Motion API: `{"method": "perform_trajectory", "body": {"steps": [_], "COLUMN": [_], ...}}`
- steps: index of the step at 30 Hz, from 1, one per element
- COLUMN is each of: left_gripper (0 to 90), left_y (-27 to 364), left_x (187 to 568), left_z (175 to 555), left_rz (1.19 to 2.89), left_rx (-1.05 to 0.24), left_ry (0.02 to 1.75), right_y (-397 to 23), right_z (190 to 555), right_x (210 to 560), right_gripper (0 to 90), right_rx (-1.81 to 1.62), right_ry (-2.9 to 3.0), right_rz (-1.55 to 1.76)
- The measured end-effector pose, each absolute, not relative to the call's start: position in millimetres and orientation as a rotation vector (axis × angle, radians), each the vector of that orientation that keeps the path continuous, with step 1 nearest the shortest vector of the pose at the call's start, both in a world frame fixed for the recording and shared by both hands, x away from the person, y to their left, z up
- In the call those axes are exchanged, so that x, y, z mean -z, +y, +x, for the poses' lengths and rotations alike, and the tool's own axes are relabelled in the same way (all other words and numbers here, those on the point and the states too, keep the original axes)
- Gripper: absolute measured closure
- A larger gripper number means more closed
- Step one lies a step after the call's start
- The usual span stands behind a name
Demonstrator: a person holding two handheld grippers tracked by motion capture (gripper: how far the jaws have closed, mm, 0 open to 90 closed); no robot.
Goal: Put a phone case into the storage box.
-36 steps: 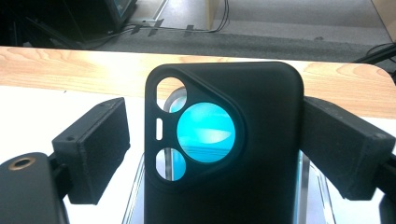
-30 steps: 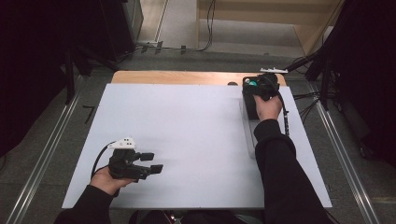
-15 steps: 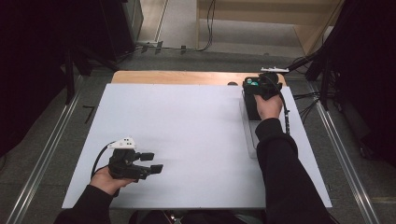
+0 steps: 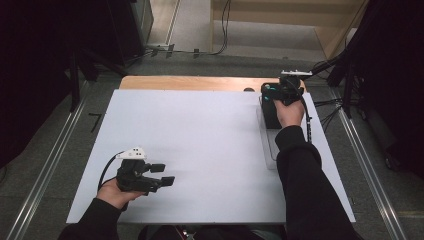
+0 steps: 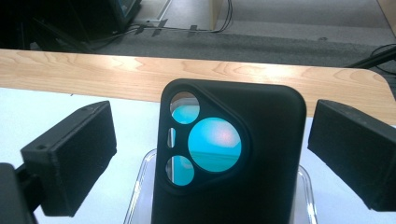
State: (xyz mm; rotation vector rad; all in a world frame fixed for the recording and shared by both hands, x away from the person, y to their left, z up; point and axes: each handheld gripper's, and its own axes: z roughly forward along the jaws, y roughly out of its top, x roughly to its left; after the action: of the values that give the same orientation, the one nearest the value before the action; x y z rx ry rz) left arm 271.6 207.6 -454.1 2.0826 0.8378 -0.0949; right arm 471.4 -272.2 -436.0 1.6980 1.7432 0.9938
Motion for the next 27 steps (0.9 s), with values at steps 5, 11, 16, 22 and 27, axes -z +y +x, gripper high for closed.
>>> {"method": "perform_trajectory", "body": {"steps": [5, 11, 16, 22, 27], "left_gripper": [31.6, 31.6, 31.6, 31.6, 31.5], "left_y": [208, 208, 208, 208, 208], "left_x": [454, 454, 454, 453, 453], "left_z": [272, 272, 272, 271, 271], "left_rz": [2.081, 2.075, 2.077, 2.080, 2.082], "left_rx": [0.095, 0.098, 0.095, 0.094, 0.096], "left_ry": [0.839, 0.844, 0.844, 0.843, 0.842], "right_y": [-273, -271, -268, -267, -264], "right_z": [471, 470, 468, 465, 461], "right_x": [428, 420, 414, 410, 407], "right_gripper": [0.0, 0.0, 0.0, 0.0, 0.0], "right_rx": [-0.996, -1.005, -1.017, -1.026, -1.045], "right_ry": [1.746, 1.761, 1.791, 1.824, 1.851], "right_rz": [1.687, 1.677, 1.670, 1.688, 1.688]}}
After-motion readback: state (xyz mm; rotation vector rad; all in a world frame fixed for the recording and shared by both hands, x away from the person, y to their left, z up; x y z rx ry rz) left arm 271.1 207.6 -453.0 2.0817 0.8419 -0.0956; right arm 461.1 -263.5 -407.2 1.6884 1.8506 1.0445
